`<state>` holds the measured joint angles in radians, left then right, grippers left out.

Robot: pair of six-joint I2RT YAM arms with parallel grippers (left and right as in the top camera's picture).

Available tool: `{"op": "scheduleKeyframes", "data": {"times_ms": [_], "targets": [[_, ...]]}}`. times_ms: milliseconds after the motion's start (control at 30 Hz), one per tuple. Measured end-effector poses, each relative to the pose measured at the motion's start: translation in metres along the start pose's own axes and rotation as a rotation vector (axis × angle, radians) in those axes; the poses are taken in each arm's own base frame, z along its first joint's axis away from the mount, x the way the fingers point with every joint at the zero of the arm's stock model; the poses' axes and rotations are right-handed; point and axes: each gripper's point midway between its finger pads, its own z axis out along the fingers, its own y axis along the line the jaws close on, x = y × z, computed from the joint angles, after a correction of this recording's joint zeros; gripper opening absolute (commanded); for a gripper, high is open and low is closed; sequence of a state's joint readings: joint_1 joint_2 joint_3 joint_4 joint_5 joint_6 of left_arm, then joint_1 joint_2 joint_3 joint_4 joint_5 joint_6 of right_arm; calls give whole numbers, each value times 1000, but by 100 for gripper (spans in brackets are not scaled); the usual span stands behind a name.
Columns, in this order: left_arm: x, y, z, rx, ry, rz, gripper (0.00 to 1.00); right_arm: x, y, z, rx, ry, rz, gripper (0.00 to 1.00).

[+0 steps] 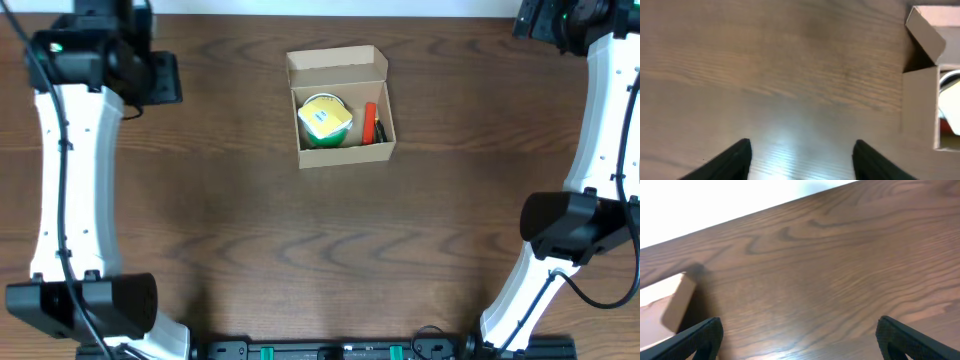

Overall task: Pack container
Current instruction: 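Retract left arm away from the box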

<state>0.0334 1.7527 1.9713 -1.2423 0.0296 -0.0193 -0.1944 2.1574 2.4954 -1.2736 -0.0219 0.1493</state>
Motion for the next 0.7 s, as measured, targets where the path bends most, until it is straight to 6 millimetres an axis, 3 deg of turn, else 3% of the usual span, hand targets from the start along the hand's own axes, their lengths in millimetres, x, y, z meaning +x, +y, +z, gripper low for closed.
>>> {"op": "scheduleKeyframes", "data": {"times_ms": [67, 100, 133, 167, 300, 367, 433, 700], "targets": [[4, 4, 8, 23, 35, -49, 74, 3, 6, 1, -36, 14, 11, 64], [4, 3, 9, 28, 40, -55, 68, 4, 7, 1, -44, 18, 15, 55], [5, 3, 12, 36, 50, -69, 52, 6, 11, 1, -61, 25, 17, 42], [5, 2, 15, 44, 57, -79, 47, 8, 15, 3, -77, 35, 18, 31], [4, -7, 29, 87, 84, -91, 38, 25, 31, 16, -116, 96, 20, 7], [4, -14, 39, 124, 103, -93, 32, 34, 38, 25, -127, 121, 7, 1], [5, -22, 55, 160, 137, -123, 6, 48, 50, 37, -140, 160, -6, 1], [2, -57, 114, 346, 232, -202, 6, 97, 95, 89, -286, 286, -4, 1]]}}
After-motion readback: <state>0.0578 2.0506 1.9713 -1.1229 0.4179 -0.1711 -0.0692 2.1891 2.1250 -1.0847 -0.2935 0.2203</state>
